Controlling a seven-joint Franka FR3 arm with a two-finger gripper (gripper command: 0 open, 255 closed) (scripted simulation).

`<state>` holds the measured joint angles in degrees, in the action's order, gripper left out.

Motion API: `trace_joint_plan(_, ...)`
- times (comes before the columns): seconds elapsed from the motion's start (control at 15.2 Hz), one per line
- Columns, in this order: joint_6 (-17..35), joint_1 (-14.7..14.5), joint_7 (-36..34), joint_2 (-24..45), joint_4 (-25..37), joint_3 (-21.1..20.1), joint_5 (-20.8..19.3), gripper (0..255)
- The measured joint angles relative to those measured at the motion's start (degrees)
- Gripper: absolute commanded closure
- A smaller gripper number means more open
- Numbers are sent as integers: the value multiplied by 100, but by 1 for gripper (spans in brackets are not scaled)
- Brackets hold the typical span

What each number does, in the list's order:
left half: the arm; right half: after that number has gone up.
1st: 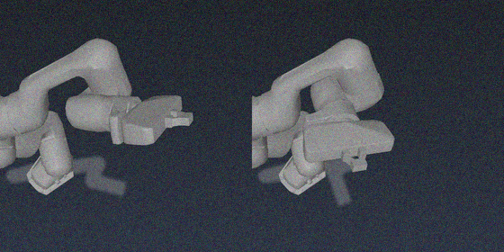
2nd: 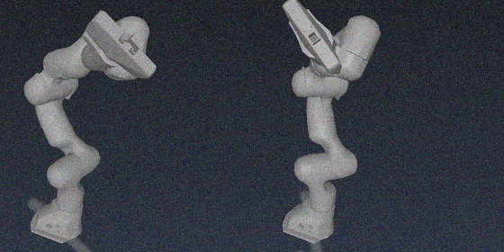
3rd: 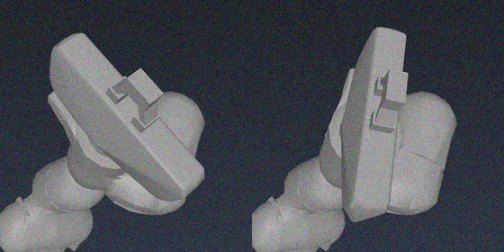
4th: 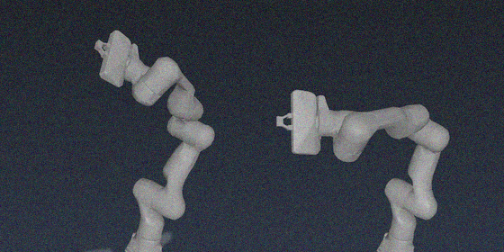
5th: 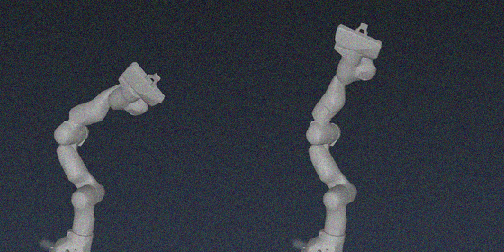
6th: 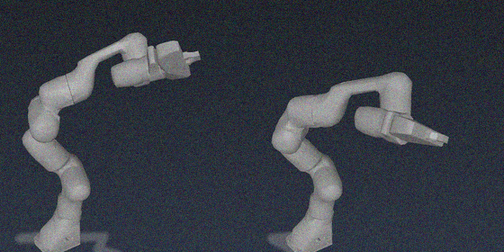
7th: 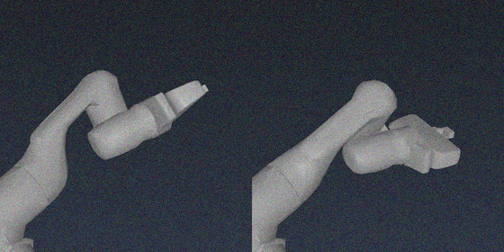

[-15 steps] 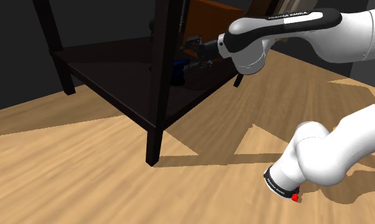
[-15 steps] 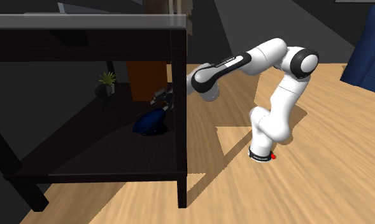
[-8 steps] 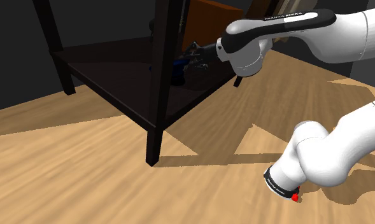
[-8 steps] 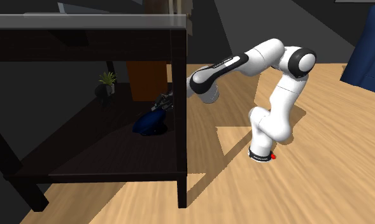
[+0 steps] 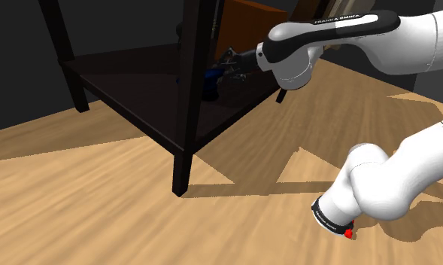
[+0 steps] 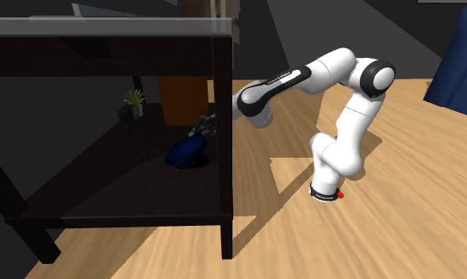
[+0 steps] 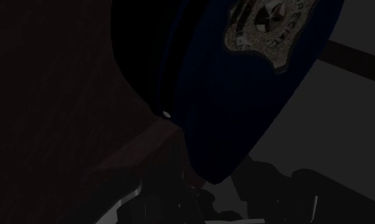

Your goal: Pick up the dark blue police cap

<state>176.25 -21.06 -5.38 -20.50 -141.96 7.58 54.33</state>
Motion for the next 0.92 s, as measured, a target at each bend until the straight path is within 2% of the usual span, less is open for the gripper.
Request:
trace_joint_plan(0.46,-527,851,-928,-237,154,-628,-866,255)
trace_joint_plan(0.92,-1043,1381,-1543,-400,454,-962,-1442,255)
